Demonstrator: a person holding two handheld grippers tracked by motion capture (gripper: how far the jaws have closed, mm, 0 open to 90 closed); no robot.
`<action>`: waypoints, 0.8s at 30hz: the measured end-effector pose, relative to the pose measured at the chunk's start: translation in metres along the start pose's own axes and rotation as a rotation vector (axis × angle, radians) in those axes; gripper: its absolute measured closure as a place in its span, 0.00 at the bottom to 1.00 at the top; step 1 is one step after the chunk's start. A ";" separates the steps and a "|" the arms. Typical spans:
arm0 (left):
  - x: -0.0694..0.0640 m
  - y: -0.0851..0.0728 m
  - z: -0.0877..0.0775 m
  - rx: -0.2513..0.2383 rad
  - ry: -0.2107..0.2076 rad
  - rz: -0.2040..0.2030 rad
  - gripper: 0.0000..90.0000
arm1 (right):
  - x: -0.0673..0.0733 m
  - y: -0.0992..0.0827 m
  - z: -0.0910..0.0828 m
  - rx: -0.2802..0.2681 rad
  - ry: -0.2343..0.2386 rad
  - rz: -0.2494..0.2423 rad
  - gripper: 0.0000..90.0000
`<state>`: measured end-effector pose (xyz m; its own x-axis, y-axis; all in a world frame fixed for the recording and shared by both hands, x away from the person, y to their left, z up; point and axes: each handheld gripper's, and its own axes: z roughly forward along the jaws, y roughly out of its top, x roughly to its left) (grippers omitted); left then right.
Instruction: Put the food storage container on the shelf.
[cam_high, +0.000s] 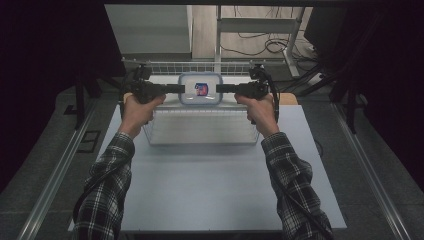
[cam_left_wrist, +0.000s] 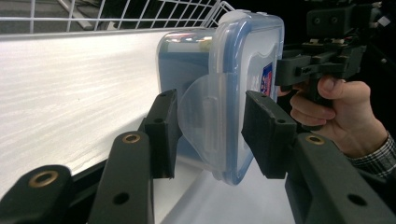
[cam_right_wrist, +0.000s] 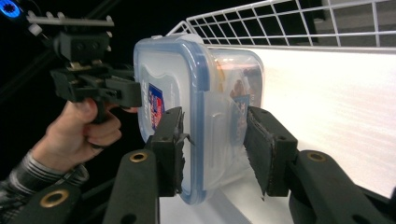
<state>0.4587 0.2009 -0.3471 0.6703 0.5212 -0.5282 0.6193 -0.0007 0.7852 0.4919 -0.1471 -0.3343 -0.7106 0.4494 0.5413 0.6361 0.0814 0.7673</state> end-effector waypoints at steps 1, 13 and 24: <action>0.000 0.000 0.000 0.001 0.003 0.001 0.62 | 0.000 0.000 0.000 -0.001 -0.001 0.006 0.64; -0.002 0.005 0.003 0.036 0.046 0.014 0.59 | 0.005 0.001 0.003 0.003 -0.071 -0.032 0.65; -0.001 0.009 0.006 0.047 0.108 0.025 0.51 | 0.008 0.000 0.006 0.024 -0.147 -0.055 0.67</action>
<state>0.4663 0.1958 -0.3412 0.6395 0.6094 -0.4687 0.6230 -0.0535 0.7804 0.4879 -0.1383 -0.3312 -0.6940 0.5689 0.4414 0.6059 0.1303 0.7848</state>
